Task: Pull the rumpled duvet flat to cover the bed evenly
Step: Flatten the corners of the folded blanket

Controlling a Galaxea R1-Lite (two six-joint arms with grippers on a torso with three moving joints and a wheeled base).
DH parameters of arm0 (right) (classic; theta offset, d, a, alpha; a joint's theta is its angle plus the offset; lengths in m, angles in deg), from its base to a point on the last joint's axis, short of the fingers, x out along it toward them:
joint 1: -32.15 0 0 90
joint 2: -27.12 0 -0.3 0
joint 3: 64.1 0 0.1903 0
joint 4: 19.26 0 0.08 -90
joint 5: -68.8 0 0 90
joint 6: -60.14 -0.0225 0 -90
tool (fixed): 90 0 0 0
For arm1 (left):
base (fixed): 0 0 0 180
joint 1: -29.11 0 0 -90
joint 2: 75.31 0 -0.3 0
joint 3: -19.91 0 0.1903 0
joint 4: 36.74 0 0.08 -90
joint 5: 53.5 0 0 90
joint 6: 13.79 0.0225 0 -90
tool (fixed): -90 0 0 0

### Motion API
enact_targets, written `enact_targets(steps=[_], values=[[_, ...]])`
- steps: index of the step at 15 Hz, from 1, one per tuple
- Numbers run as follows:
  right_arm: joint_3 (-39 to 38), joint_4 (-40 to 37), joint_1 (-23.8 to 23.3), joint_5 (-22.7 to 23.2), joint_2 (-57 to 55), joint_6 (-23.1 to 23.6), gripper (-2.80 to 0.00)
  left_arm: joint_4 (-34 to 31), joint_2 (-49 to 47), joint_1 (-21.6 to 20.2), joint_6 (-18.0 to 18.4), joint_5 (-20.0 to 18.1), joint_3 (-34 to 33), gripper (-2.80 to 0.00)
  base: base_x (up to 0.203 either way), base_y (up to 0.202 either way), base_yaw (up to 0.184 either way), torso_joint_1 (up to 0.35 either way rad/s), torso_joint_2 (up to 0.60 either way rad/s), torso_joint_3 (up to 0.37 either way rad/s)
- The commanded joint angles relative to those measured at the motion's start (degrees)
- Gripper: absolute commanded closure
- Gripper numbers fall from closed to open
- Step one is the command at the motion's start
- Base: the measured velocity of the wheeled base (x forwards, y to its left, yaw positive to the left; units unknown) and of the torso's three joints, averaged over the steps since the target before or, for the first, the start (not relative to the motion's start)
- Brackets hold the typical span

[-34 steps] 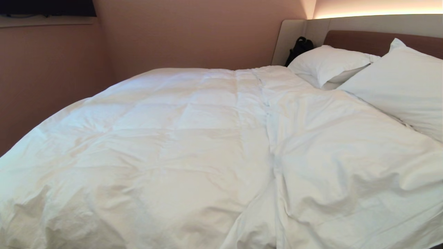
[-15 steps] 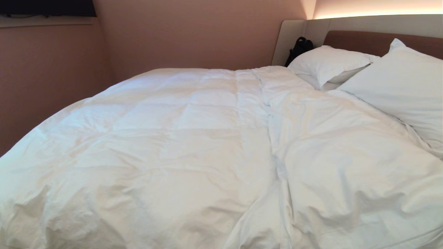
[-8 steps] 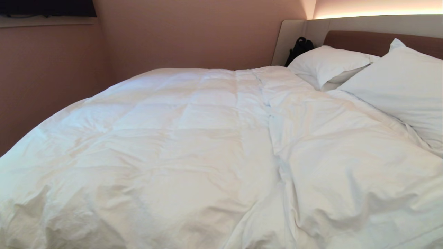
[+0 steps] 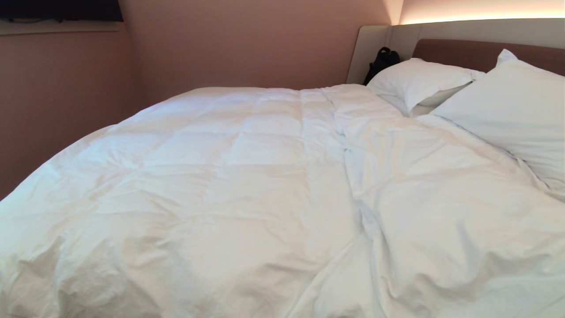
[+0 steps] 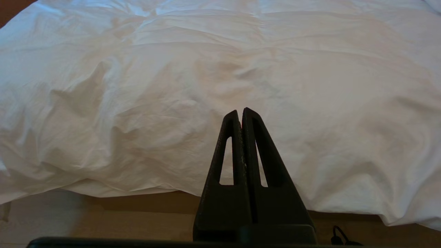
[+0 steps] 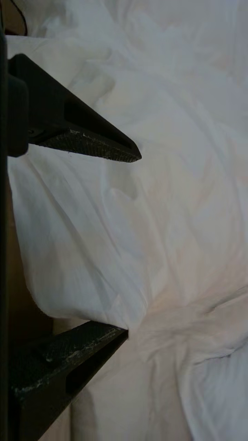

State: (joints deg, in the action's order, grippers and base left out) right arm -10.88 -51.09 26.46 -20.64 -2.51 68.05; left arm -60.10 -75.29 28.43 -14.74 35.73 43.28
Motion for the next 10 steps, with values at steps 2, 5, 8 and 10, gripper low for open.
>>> enact_targets(steps=[2,5,8,10], values=[[0.0,-6.0,0.0,-8.2,-0.9,0.0,-2.80,0.0,0.0,0.0,0.0,0.0,0.0,0.00,0.000,0.000,0.000,0.000,0.00,0.000],[0.5,-7.8,-0.2,-10.2,-0.9,-0.6,-2.80,0.0,0.0,0.0,0.0,0.0,0.0,0.00,0.000,0.000,0.000,0.000,0.00,0.000],[0.0,-7.9,-0.3,-12.4,-0.8,-1.8,-2.80,0.0,0.0,0.0,0.0,0.0,0.0,0.00,0.000,0.000,0.000,0.000,0.00,0.000],[-1.5,-9.8,-0.4,-12.6,0.4,-3.5,-2.80,0.0,0.0,0.0,0.0,0.0,0.0,0.00,0.000,0.000,0.000,0.000,0.00,0.000]])
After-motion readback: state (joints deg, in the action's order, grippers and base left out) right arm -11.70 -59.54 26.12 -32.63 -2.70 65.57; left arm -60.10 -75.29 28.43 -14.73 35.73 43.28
